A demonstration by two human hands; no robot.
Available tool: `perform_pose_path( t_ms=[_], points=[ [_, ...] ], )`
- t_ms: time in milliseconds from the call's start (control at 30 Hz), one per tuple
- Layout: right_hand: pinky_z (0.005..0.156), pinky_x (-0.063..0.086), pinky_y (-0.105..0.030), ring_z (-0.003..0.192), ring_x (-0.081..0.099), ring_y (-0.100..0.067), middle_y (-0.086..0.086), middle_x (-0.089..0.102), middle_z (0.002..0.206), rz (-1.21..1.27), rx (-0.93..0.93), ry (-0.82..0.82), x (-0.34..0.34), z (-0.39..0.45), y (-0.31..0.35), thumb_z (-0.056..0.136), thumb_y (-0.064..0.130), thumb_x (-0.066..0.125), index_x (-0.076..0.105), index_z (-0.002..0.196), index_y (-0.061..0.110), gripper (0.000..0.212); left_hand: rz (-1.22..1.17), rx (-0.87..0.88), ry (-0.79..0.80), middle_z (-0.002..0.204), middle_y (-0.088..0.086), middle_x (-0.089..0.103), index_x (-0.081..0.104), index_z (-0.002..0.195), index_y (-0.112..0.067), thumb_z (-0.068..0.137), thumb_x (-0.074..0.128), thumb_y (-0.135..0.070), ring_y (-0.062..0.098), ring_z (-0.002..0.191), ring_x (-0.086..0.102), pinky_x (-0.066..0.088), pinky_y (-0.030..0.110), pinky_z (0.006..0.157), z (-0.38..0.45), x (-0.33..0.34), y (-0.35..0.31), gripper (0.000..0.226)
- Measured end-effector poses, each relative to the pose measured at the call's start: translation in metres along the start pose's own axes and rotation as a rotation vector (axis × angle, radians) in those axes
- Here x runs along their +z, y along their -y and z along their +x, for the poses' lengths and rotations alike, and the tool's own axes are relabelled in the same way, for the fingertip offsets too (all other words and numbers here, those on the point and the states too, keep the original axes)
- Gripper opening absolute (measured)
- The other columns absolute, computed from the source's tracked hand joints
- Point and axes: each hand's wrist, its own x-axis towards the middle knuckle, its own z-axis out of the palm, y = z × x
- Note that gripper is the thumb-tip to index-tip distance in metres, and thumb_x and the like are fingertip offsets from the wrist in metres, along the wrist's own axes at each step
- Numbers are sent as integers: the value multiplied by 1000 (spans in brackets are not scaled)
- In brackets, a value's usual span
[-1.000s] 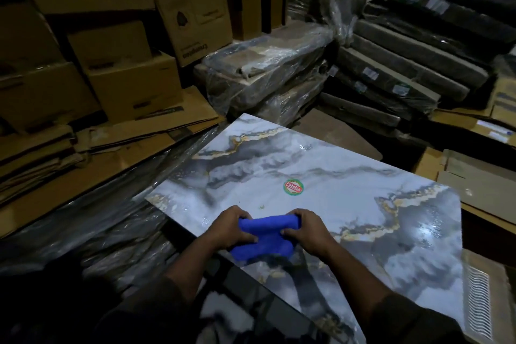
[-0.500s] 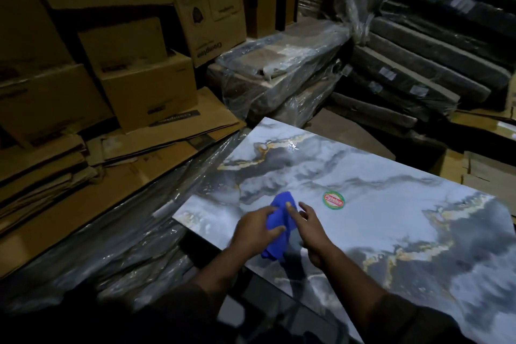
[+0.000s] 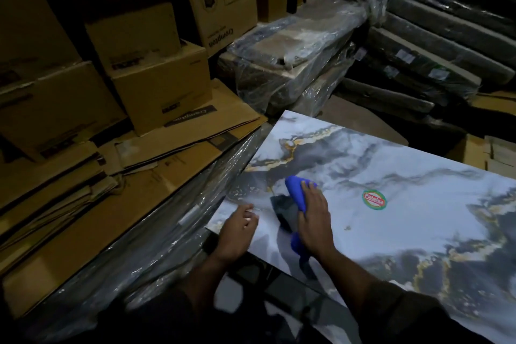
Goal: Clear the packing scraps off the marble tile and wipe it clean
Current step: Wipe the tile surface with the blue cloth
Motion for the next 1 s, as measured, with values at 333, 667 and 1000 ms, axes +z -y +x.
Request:
perform_pose_path(
  t_ms=[333,667,1000],
  points=[
    [119,9,-50,154,21,-27,-2,17,167,-672,-391,566,53,-33,-55,102,59,31,30,158,30,64,107,-40,38,140,12,56,50,142,-5,99,62,-17,24,128,55,40,27,104,53,-26,37,47],
    [120,13,-56,156,11,-27,-4,9,170,-621,65,390,85,73,-40,102,39,40,23,161,26,62,215,13,177,153,4,47,45,150,-17,100,59,-28,19,137,47,34,24,110,120,-22,34,53],
    [89,47,-40,124,54,-27,-3,49,153,-586,-511,585,110,40,-17,95,53,53,52,144,31,53,301,173,244,142,11,57,61,136,-10,100,51,-12,27,133,51,35,25,110,167,-43,55,37]
  ],
)
